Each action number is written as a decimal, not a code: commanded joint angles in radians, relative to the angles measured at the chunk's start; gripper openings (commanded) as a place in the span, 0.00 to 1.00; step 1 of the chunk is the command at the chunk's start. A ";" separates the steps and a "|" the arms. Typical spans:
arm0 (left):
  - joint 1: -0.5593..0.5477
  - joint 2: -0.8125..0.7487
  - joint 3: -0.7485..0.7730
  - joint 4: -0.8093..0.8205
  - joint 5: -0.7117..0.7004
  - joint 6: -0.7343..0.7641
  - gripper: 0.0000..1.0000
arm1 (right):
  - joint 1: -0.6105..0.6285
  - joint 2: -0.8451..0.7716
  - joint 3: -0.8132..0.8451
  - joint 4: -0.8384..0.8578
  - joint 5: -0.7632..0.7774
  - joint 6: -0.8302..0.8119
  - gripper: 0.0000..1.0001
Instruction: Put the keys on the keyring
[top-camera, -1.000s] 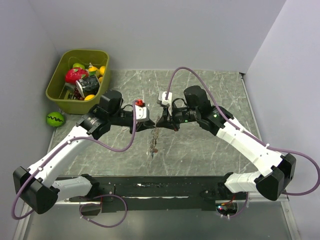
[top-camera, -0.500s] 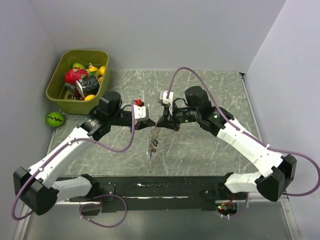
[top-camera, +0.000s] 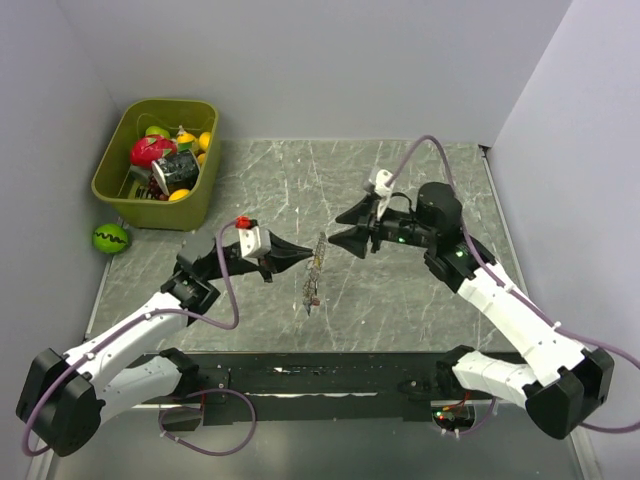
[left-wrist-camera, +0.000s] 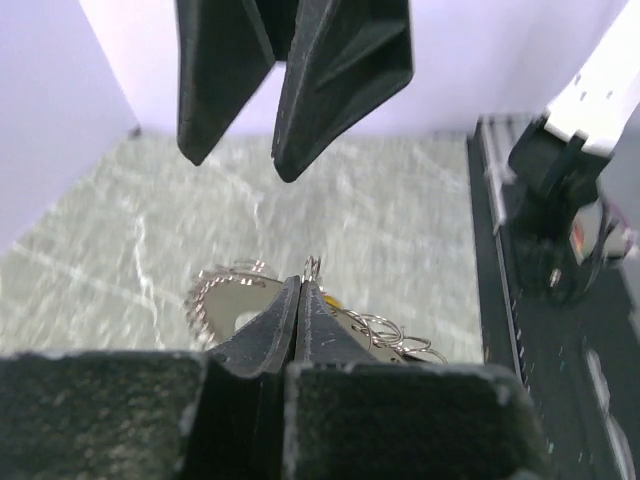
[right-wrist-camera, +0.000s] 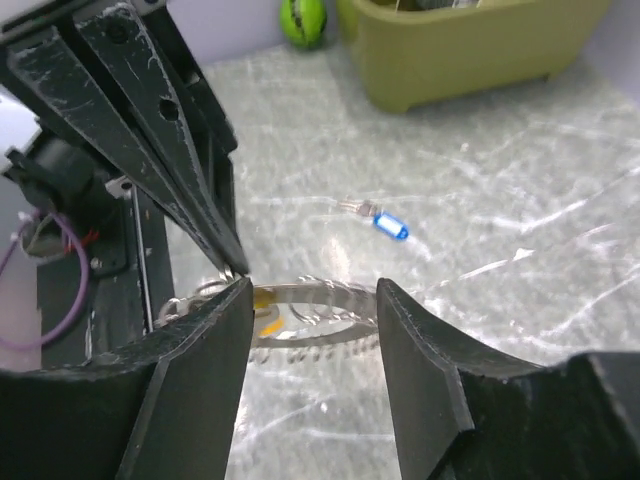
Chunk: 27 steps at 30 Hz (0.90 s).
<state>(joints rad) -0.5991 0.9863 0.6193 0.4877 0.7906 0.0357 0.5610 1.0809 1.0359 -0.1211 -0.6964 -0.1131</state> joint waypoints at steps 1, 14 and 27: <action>-0.004 -0.011 -0.038 0.475 0.021 -0.184 0.01 | -0.052 -0.068 -0.066 0.207 -0.165 0.066 0.61; -0.004 0.038 -0.119 0.833 0.098 -0.304 0.01 | -0.049 -0.108 -0.082 0.225 -0.334 0.035 0.76; -0.004 0.057 -0.116 0.874 0.096 -0.323 0.01 | 0.017 -0.045 -0.042 0.204 -0.333 0.038 0.54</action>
<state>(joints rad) -0.5991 1.0519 0.4934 1.2469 0.8768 -0.2794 0.5507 1.0286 0.9535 0.0727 -1.0355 -0.0685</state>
